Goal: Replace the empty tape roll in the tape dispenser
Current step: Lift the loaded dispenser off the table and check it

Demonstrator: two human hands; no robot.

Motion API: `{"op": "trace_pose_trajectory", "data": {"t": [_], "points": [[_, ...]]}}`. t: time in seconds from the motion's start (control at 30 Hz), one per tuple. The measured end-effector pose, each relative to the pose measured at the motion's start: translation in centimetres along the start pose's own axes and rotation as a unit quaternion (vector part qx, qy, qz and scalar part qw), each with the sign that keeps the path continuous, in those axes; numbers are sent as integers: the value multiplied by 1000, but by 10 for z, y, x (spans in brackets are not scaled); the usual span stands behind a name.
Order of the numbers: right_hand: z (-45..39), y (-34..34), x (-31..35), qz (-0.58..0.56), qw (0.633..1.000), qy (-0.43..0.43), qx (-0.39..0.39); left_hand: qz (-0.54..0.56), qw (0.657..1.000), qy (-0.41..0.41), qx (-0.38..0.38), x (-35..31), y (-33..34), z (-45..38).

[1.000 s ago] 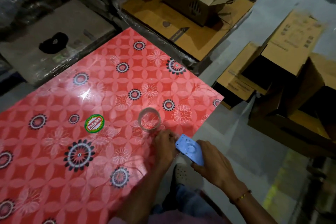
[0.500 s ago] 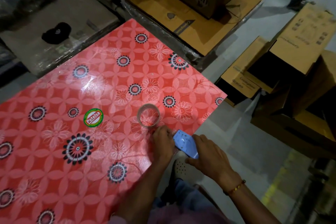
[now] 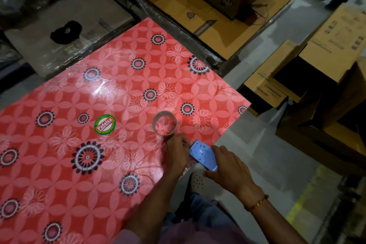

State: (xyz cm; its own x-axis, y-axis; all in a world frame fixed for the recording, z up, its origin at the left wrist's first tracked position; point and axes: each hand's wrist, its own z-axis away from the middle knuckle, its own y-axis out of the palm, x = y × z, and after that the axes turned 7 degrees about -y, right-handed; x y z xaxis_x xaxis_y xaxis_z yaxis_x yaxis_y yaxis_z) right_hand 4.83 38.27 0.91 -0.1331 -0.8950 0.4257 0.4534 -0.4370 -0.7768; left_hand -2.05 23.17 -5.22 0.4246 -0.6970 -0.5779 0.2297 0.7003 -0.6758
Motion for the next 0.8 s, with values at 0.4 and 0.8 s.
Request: {"op": "trace_pose_trajectory", "data": {"t": [0.4,0.8], "points": [[0,6,-5,19,1000,7,8,-121,988,96,22,2,-9,-12],[-2,10,-15,2,1000,16,19,-82,993,27,74,-5,-9,-18]]}}
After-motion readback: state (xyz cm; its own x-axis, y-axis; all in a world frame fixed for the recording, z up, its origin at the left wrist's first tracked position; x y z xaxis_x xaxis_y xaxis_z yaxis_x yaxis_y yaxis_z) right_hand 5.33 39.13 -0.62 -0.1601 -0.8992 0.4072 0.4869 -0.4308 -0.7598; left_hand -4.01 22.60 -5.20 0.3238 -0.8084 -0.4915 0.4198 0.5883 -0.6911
